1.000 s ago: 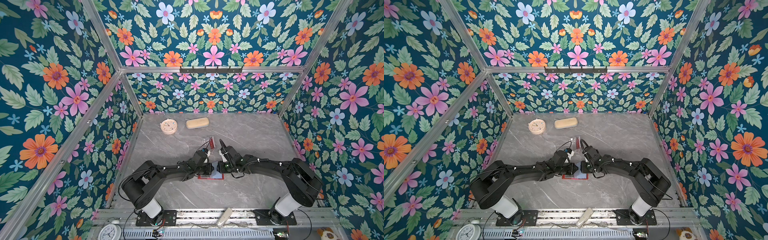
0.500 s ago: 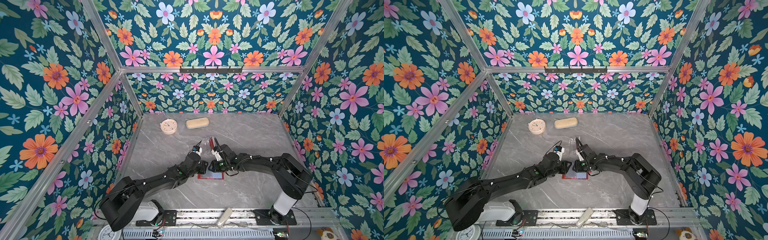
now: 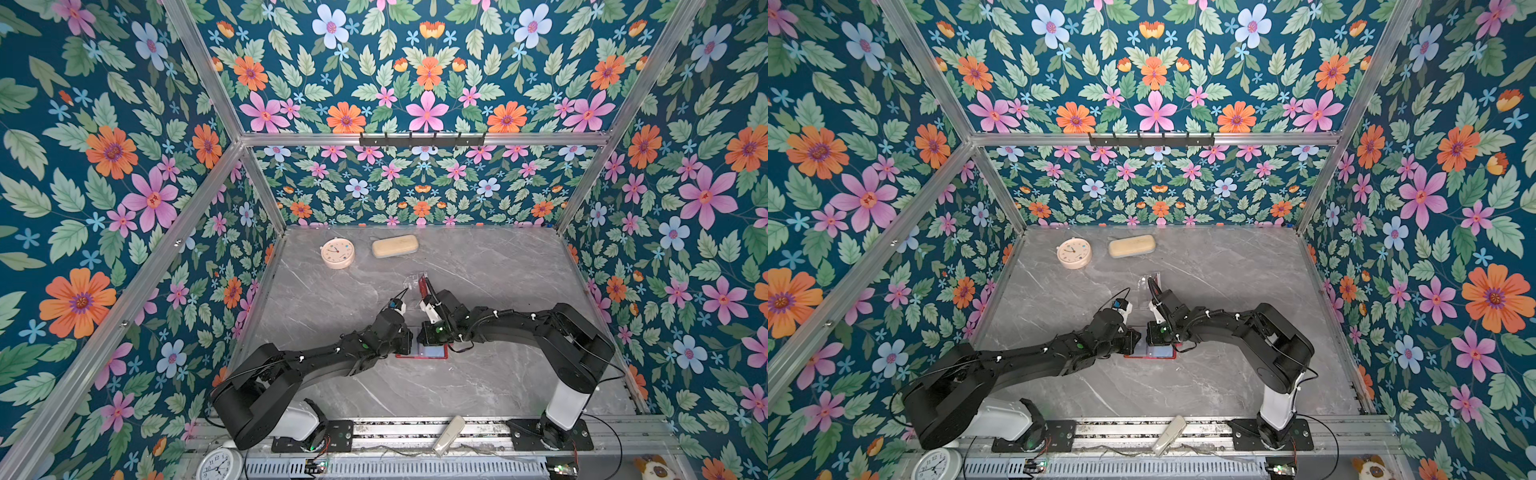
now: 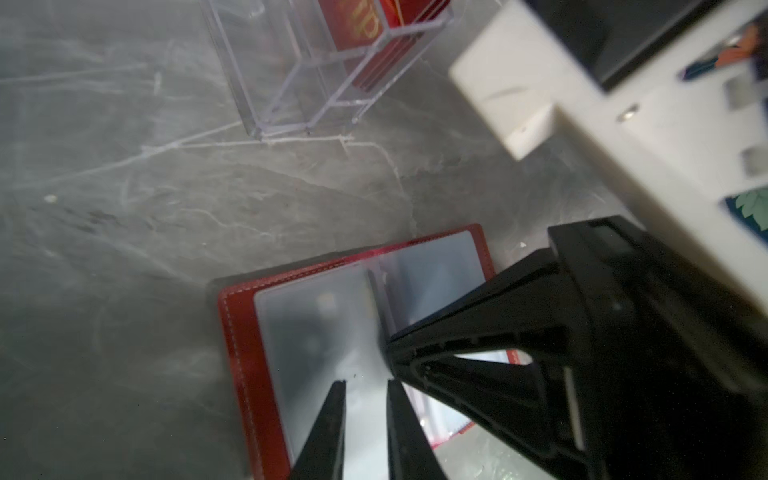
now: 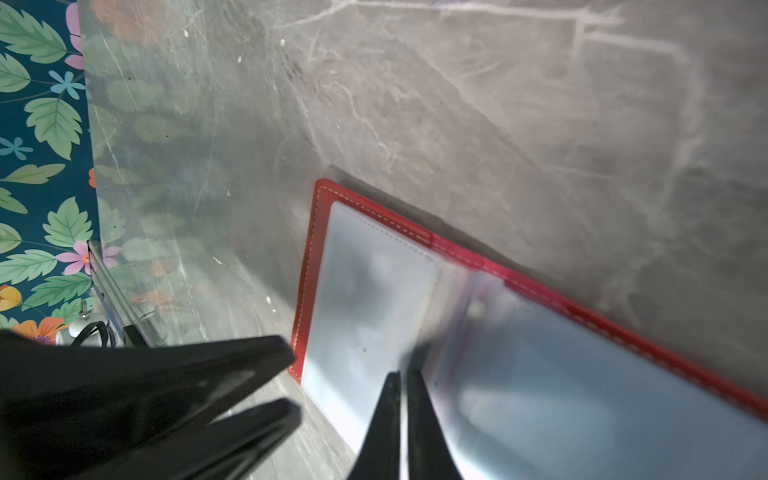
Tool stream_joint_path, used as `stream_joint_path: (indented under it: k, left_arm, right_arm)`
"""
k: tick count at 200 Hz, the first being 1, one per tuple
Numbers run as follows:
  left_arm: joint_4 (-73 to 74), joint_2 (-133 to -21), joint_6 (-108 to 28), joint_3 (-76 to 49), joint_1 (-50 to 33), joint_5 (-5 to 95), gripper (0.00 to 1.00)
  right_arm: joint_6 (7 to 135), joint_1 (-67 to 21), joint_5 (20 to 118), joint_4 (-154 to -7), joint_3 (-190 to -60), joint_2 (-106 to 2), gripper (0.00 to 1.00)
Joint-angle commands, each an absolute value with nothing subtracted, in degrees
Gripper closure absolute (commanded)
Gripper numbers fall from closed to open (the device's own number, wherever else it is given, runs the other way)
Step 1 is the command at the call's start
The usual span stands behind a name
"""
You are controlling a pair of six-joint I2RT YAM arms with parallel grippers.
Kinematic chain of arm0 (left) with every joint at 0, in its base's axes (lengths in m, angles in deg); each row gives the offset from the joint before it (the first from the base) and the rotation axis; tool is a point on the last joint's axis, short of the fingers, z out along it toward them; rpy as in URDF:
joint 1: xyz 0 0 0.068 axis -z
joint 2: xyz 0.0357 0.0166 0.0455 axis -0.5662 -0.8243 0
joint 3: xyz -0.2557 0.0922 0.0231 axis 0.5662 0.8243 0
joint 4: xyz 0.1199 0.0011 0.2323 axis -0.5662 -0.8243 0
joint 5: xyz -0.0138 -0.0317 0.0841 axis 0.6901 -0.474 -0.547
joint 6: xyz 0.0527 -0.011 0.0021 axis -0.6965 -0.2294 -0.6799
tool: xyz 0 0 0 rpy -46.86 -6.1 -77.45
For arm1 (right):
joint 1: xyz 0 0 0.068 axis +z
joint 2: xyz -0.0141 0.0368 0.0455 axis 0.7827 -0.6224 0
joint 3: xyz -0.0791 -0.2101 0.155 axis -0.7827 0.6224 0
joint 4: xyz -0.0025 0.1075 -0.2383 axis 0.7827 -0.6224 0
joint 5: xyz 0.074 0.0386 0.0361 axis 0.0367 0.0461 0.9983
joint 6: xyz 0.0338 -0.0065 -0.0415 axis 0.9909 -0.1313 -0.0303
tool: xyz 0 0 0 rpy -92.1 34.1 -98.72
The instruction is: Put the credit cards into the card holder
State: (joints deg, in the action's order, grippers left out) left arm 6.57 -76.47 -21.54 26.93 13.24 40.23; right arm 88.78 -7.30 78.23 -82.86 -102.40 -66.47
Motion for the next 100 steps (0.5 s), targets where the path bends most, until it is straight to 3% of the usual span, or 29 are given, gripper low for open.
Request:
stream_joint_path:
  k: [1,100]
  left_arm:
    - [8.4,-78.1,-20.1,26.9,13.3,41.8,0.79]
    - [5.1,-75.9,-21.5,24.4,13.3,38.1,0.73]
  right_arm:
    - [88.5,-7.1,77.0,-84.1,-102.7,-66.3,0.92]
    - [84.9,-7.4,67.5,-92.5,-103.5,-55.5,0.75]
